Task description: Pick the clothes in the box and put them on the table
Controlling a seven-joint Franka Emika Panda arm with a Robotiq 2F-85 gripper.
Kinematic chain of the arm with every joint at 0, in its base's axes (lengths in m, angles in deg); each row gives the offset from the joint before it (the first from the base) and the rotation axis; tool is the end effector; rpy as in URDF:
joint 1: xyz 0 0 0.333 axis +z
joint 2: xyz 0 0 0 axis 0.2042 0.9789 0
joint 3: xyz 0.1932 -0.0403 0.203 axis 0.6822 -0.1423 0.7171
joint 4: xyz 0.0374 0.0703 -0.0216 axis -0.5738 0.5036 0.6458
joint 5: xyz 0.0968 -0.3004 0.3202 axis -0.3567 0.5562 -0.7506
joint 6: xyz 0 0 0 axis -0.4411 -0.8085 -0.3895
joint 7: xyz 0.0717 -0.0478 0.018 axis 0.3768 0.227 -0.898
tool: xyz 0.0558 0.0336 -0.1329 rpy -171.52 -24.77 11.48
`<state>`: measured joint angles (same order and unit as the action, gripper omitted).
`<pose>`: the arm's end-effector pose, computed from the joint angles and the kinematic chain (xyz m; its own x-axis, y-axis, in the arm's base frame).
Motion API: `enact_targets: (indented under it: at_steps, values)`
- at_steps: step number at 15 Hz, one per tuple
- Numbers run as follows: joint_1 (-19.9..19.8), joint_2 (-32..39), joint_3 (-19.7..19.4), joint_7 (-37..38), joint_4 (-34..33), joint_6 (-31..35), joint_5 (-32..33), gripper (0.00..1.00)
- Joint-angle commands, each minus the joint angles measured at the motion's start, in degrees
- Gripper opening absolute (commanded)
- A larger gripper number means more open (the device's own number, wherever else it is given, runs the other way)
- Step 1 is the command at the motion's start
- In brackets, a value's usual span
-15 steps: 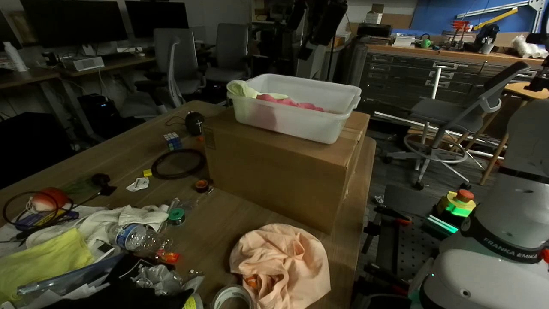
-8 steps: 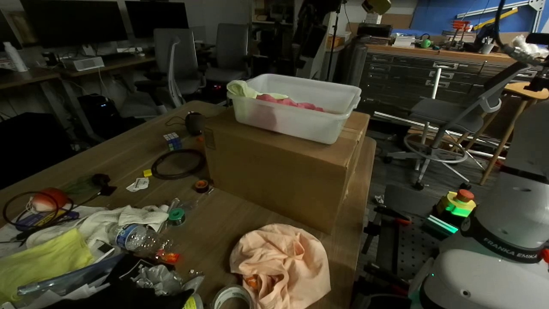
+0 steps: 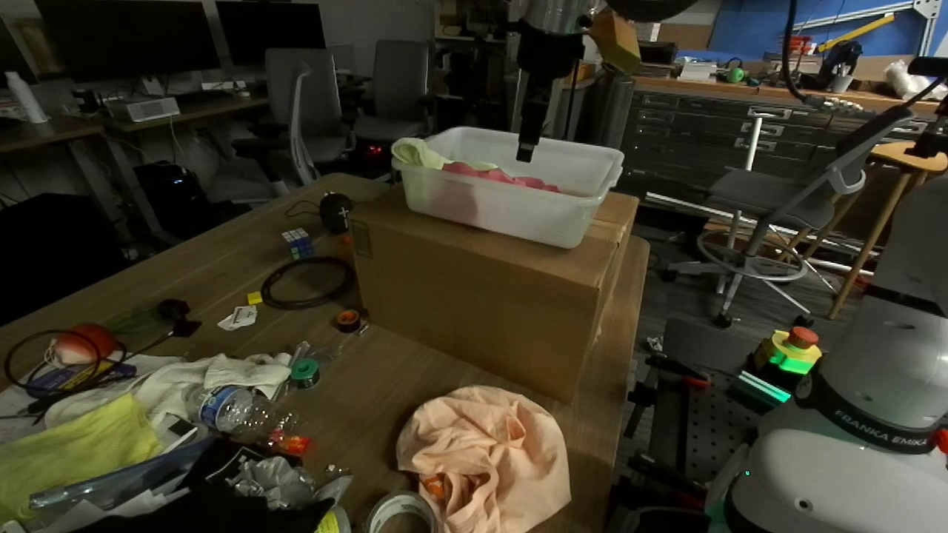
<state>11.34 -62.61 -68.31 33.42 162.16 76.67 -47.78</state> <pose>0.5451 -0.0302 0.4063 0.9305 0.3465 0.1191 0.2954 -0.9017 0.3156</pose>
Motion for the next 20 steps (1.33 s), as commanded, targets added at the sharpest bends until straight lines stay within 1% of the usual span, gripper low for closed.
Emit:
enact_targets:
  at_steps: [1, 6, 12, 18, 20]
  values:
    - [-0.4, 3.5, -0.3, 2.0, -3.8, -4.0, -2.1, 1.00]
    - [-0.5, 5.7, -2.0, 0.5, -5.2, -5.1, -6.7, 1.00]
    - [-1.3, 7.0, -3.7, 0.3, -5.5, -4.6, -8.6, 1.00]
    - [-1.7, 8.3, -4.9, 0.6, -5.9, -4.9, -13.8, 1.00]
    - [-1.9, 8.6, -4.9, 0.8, -5.6, -4.4, -14.1, 1.00]
